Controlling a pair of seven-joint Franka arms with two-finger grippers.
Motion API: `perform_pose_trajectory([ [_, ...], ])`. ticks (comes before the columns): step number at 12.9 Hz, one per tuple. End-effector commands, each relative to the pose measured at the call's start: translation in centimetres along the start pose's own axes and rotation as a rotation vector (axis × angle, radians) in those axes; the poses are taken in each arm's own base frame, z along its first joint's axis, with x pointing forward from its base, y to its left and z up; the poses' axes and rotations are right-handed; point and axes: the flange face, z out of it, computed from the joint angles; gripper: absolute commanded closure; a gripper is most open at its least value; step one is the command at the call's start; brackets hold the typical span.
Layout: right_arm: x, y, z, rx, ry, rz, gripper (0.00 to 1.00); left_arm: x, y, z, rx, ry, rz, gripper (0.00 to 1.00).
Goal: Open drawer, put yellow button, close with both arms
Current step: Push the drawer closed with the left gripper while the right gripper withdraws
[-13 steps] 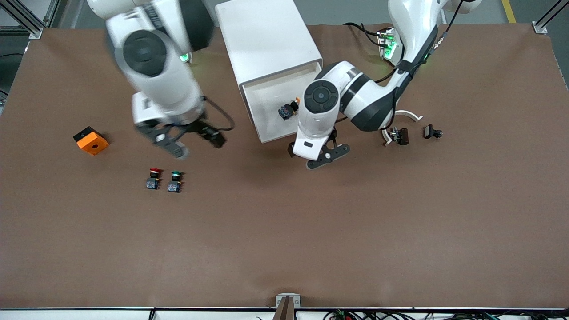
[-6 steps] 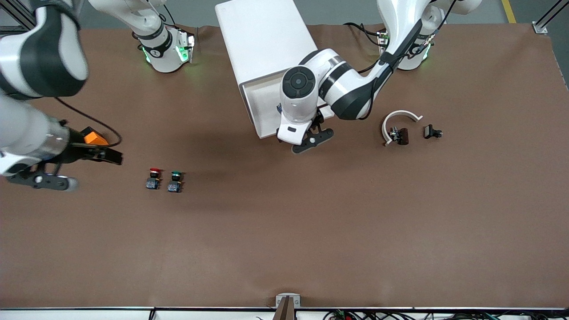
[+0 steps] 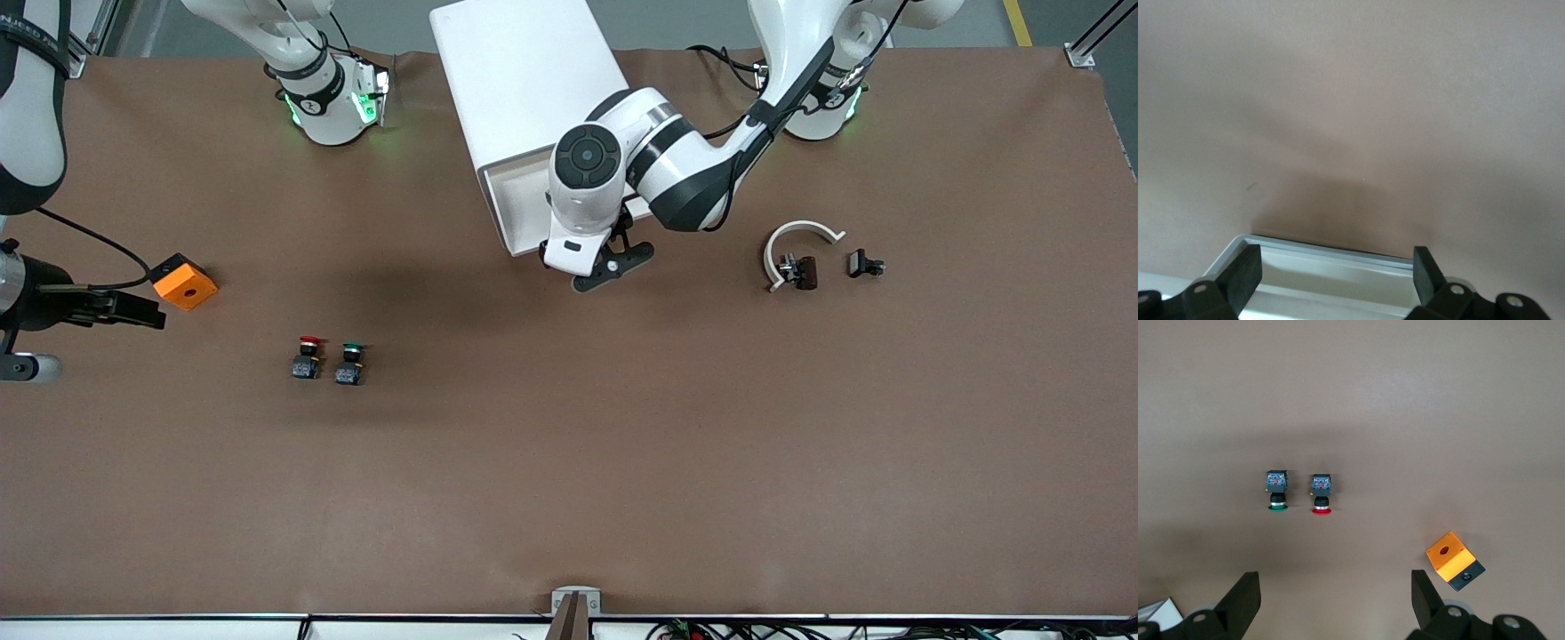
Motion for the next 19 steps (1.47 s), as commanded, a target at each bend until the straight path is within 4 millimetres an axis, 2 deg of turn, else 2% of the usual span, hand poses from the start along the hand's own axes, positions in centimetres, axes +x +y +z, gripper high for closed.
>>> perform_pose_trajectory([
  [1, 0.1, 0.2, -0.7, -0.009, 0.015, -0.009, 0.0, -1.7, 0.1, -0.3, -0.005, -0.048, -0.015, 0.0],
  [3, 0.0, 0.5, -1.8, -0.011, 0.039, -0.003, 0.0, -2.5, 0.3, -0.2, -0.005, -0.065, -0.039, 0.0],
  [4, 0.0, 0.6, -1.9, -0.01, 0.04, -0.003, 0.0, -3.7, 0.6, 0.0, -0.001, -0.067, -0.043, 0.0],
  [6, -0.4, -0.3, -2.5, -0.006, 0.043, -0.007, 0.0, -4.3, 0.8, 0.4, 0.001, -0.102, -0.083, 0.0],
  [7, -0.7, 0.0, -2.5, -0.004, 0.028, -0.005, 0.0, -4.9, 0.9, 0.5, -0.001, -0.125, -0.09, 0.0],
  [9, -2.2, 0.4, -3.0, -0.007, -0.038, 0.002, 0.0, -6.0, 1.1, 0.7, 0.0, -0.158, -0.09, 0.0],
  [11, -3.0, 1.4, -5.5, -0.001, 0.011, 0.02, 0.0, -7.2, 1.5, 1.5, 0.009, -0.196, -0.109, 0.0],
  [13, -3.9, 1.8, -7.5, -0.008, 0.038, 0.02, 0.0, -7.6, 1.5, 1.6, 0.011, -0.237, -0.143, 0.0],
  [15, -4.4, 1.8, -7.7, -0.006, 0.02, 0.025, 0.0, -7.9, 1.6, 1.8, 0.01, -0.271, -0.156, 0.0],
  [17, -6.7, 3.5, -9.7, 0.022, 0.027, 0.059, 0.0, -8.4, 1.9, 2.0, 0.007, -0.314, -0.169, 0.0],
  [19, -7.8, 3.3, -10.1, 0.021, 0.025, 0.104, 0.0, -8.9, 2.0, 2.5, 0.011, -0.355, -0.182, 0.0],
])
